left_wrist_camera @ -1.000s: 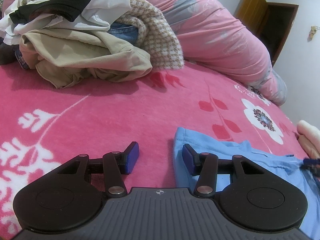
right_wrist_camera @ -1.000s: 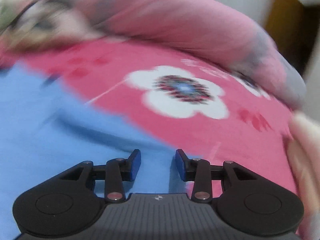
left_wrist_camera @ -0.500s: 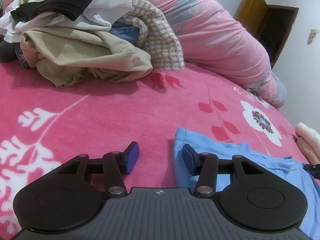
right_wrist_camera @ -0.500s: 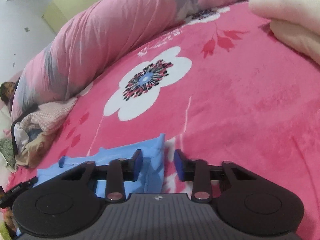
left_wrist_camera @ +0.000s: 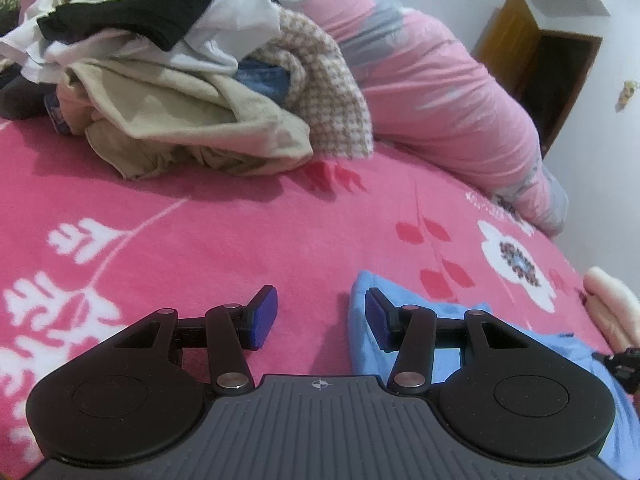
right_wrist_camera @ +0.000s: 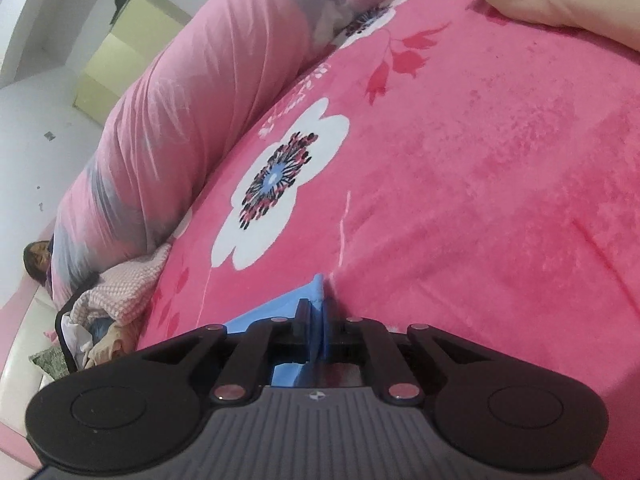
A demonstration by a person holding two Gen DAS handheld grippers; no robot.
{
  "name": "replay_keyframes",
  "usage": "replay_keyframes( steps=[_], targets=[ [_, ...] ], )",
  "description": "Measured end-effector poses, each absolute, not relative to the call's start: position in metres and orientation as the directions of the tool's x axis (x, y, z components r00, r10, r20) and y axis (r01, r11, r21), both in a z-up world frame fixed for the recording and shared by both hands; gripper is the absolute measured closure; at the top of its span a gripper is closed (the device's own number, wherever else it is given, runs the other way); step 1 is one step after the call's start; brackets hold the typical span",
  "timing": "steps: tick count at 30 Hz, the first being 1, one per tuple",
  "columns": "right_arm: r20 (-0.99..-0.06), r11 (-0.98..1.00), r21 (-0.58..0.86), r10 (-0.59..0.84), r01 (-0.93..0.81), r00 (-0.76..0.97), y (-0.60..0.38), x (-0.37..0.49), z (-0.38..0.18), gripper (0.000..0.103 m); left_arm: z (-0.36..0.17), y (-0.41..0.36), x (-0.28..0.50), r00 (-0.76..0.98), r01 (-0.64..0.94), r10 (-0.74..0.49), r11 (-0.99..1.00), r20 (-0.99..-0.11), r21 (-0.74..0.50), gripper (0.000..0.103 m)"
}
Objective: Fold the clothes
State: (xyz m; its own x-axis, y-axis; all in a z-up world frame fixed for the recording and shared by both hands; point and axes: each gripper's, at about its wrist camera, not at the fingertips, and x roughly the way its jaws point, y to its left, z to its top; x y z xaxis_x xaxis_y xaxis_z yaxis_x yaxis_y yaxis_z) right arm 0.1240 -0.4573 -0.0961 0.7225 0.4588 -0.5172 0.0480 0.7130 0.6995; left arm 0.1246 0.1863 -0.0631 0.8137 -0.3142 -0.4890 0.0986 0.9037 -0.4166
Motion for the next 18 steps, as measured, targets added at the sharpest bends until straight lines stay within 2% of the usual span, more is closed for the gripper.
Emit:
replay_keyframes(
  steps=[4,7,12,18],
  targets=[
    [-0.509,0.703,0.709,0.464,0.048,0.725,-0.458,0.123,-0.098,0.098,-0.052,0.183,0.121,0.812,0.17,-0.357,0.902,-0.462,-0.398,0.055],
    [-0.506,0.702,0.71,0.465,0.046,0.726,-0.458,0.123,-0.099,0.098,-0.048,0.173,0.127,0.788,0.218,-0.387,0.902,-0.478,-0.372,0.055],
    [-0.501,0.701,0.712,0.465,0.041,0.73,-0.458,0.122,-0.1,0.098,-0.056,0.159,0.148,0.749,0.223,-0.367,0.923,-0.552,-0.312,0.055],
    [-0.493,0.7,0.713,0.468,0.033,0.733,-0.459,0.121,-0.101,0.098,-0.055,0.152,0.156,0.747,0.269,-0.393,0.916,-0.536,-0.297,0.061]
  ],
)
